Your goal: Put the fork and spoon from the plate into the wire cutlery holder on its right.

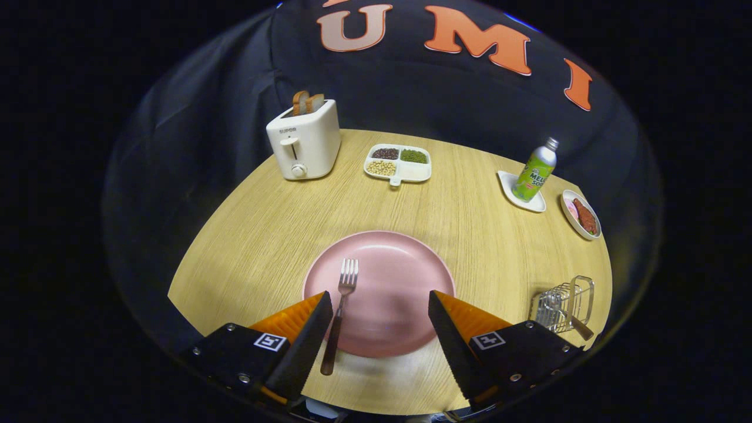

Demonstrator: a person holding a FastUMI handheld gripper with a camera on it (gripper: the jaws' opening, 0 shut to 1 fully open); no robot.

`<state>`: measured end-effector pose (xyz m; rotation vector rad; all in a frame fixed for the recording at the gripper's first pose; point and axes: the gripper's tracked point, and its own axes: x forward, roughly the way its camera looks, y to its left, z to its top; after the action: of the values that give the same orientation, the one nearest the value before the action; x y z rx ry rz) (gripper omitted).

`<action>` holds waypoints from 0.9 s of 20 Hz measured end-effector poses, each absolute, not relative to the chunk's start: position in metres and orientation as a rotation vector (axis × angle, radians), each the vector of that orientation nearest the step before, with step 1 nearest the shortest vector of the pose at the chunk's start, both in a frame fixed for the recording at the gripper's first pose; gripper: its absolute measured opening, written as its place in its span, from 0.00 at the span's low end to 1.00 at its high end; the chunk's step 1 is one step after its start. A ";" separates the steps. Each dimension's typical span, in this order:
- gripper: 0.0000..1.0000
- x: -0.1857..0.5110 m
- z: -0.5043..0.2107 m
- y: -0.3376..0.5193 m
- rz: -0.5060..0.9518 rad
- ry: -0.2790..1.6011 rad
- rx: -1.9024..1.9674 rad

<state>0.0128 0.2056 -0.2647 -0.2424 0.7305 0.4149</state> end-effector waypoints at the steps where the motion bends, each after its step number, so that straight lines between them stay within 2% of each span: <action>1: 0.99 0.012 -0.272 0.212 0.425 0.734 -0.258; 7: 0.98 0.006 -0.311 0.234 0.456 0.781 -0.309; 9: 0.95 0.004 -0.320 0.238 0.463 0.797 -0.313; 13: 0.73 0.007 -0.330 0.243 0.463 0.816 -0.318; 14: 0.62 0.007 -0.332 0.244 0.463 0.817 -0.318; 16: 0.49 0.007 -0.335 0.245 0.466 0.824 -0.314; 18: 0.40 0.006 -0.336 0.247 0.470 0.831 -0.302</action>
<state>0.0060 0.2475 -0.3363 -0.3016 0.8308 0.4695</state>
